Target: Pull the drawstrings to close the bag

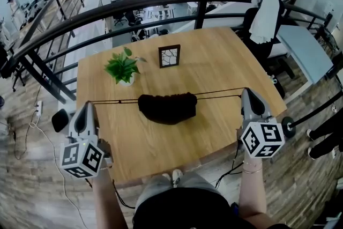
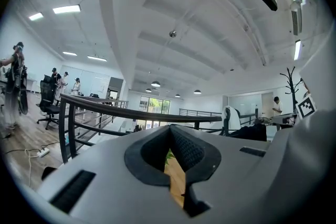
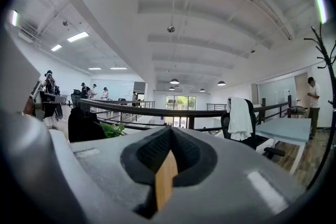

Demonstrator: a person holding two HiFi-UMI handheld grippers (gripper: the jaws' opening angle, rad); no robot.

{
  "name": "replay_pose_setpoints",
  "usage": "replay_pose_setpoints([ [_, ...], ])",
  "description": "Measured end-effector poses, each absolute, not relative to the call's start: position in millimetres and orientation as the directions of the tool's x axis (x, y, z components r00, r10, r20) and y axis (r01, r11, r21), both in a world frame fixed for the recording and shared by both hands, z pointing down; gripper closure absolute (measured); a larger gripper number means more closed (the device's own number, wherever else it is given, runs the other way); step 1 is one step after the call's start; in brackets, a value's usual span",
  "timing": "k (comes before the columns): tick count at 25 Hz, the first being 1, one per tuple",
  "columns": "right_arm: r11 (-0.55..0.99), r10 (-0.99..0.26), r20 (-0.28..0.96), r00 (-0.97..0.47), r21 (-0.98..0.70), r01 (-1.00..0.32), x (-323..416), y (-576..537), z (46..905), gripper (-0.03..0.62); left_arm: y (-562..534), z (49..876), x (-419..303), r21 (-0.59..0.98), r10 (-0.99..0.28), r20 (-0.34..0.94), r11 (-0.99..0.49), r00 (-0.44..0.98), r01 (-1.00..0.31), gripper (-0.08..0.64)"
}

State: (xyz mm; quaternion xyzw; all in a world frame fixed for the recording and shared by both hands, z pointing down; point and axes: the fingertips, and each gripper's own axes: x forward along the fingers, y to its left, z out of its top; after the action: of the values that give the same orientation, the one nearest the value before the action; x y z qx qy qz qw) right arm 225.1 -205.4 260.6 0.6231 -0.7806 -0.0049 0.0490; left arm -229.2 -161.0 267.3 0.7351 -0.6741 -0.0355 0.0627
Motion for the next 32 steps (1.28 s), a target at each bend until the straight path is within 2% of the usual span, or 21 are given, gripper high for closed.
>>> replay_pose_setpoints([
  [32,0.119,-0.992,0.051,-0.119,0.005,-0.993,264.0,-196.8,263.3,0.594,-152.4,269.1,-253.6,0.187,-0.999,0.009,-0.045,0.047,-0.981,0.546],
])
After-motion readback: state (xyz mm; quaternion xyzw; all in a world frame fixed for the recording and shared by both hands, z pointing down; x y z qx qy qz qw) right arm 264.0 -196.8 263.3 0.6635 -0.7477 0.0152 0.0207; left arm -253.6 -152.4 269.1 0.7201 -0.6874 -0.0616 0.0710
